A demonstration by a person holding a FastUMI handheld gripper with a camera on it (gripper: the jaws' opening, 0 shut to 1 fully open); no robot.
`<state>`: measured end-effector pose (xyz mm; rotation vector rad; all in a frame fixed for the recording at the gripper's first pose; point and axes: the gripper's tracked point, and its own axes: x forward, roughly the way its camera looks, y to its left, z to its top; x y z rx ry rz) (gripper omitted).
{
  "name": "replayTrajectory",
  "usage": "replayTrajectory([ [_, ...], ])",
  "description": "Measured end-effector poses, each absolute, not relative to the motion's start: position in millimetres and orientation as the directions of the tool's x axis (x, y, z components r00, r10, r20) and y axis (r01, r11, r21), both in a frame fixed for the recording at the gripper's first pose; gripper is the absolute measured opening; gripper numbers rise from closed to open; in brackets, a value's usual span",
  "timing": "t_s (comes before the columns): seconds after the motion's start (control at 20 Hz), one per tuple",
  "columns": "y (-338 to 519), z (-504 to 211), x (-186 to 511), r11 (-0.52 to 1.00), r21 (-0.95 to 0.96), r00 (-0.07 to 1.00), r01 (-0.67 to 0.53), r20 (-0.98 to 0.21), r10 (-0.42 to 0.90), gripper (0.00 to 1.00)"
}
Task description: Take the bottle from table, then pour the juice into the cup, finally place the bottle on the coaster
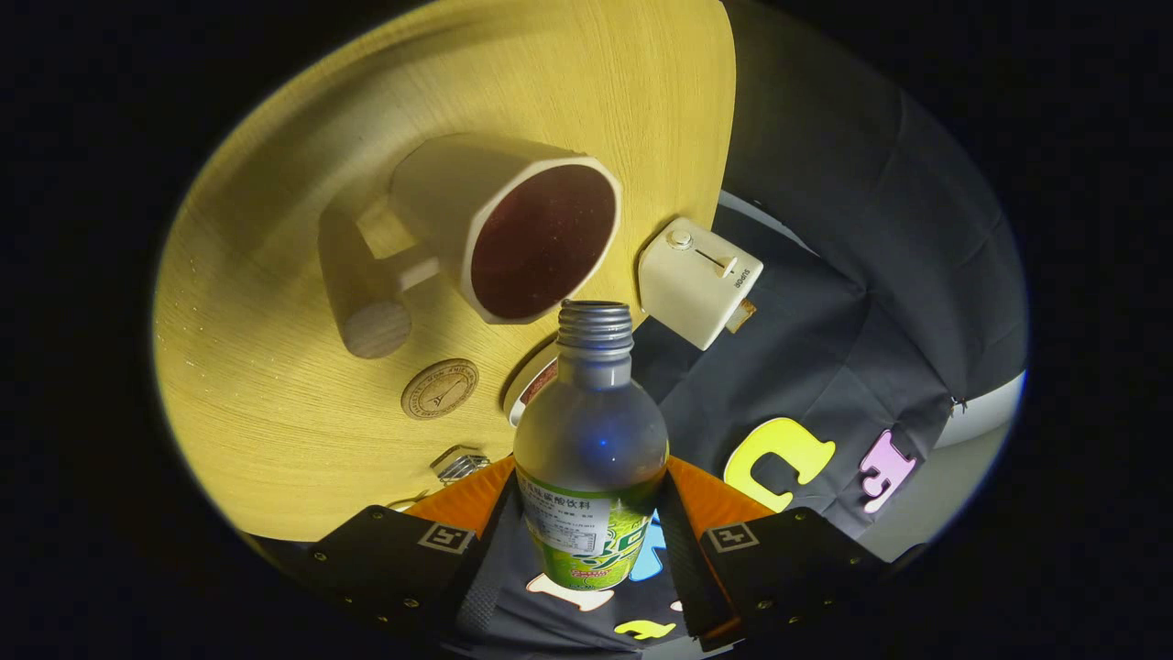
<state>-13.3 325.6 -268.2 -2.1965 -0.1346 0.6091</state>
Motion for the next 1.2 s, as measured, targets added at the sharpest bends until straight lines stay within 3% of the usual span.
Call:
replayTrajectory([
  [1.2,316.2,-276.7,-18.4,-0.524,-0.836,0.856,-0.16,-0.382,0.348,0.77],
])
